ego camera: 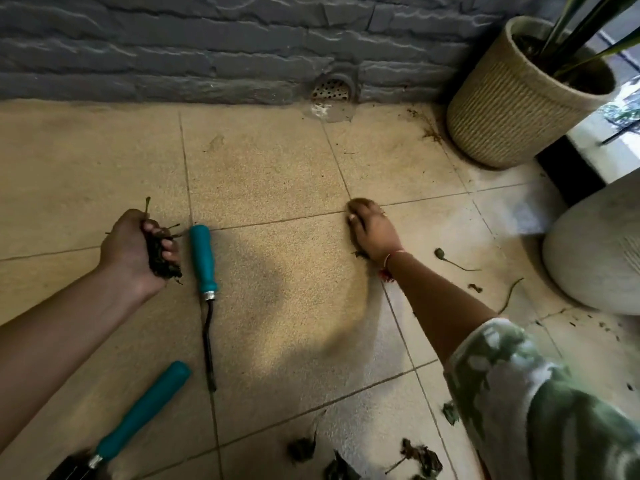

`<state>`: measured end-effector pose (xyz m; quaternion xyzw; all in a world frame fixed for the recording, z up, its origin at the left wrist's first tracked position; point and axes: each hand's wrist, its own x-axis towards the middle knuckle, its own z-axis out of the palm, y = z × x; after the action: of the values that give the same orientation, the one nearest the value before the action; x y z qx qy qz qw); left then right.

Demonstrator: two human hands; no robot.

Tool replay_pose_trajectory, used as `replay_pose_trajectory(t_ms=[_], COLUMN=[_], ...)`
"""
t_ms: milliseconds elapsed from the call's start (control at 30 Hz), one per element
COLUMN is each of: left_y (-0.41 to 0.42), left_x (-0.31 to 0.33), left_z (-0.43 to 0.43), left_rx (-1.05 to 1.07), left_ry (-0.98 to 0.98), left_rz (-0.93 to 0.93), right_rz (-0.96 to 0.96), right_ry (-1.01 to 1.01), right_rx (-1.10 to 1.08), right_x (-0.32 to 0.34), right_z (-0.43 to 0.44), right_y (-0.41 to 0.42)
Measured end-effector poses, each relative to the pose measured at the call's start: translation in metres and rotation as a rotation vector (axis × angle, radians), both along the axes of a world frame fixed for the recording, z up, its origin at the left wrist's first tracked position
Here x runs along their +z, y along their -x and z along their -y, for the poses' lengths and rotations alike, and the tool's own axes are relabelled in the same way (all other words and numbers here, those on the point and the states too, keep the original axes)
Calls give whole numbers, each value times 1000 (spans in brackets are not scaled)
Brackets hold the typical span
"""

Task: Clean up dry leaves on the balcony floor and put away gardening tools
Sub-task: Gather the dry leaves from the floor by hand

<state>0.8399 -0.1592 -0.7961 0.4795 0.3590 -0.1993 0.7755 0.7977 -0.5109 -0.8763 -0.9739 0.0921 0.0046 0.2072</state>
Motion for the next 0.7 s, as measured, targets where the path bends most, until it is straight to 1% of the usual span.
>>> replay_pose_trajectory(t_ms=[167,200,233,267,333,367,400,433,467,533,567,633,700], left_y=[4,5,7,8,9,10,11,12,13,18,21,26,32], left_x=[3,4,6,7,11,13,14,15,15,13,13,11,12], left_z=[25,30,34,38,46,51,56,62,67,76,80,85,89], left_rx=[-102,-131,-155,-177,-205,-214,-225,-227,-221,-217,-222,-233,-228], left_ry=[36,47,60,73,84,84,85,86,88,101,109,129,139], left_rz=[19,30,42,55,82,87,92,89,83,76,74,67,59], right_rz=[104,123,137,147,179,180,146,83,0,-142,-184,-175,-101], right_ry=[-33,-43,-65,-97,-140,-122,-82,-40,0,59,80,93,41], right_rx=[98,93,37,-90,-476,-654,-785,-864,-899,-894,-856,-707,-523], right_x=[6,8,9,11,12,11,10,8,6,1,-2,-3,-2], right_z=[-21,-21,-17,-10,13,28,44,61,76,96,100,94,74], right_y=[89,106,122,135,151,156,161,164,166,167,167,163,159])
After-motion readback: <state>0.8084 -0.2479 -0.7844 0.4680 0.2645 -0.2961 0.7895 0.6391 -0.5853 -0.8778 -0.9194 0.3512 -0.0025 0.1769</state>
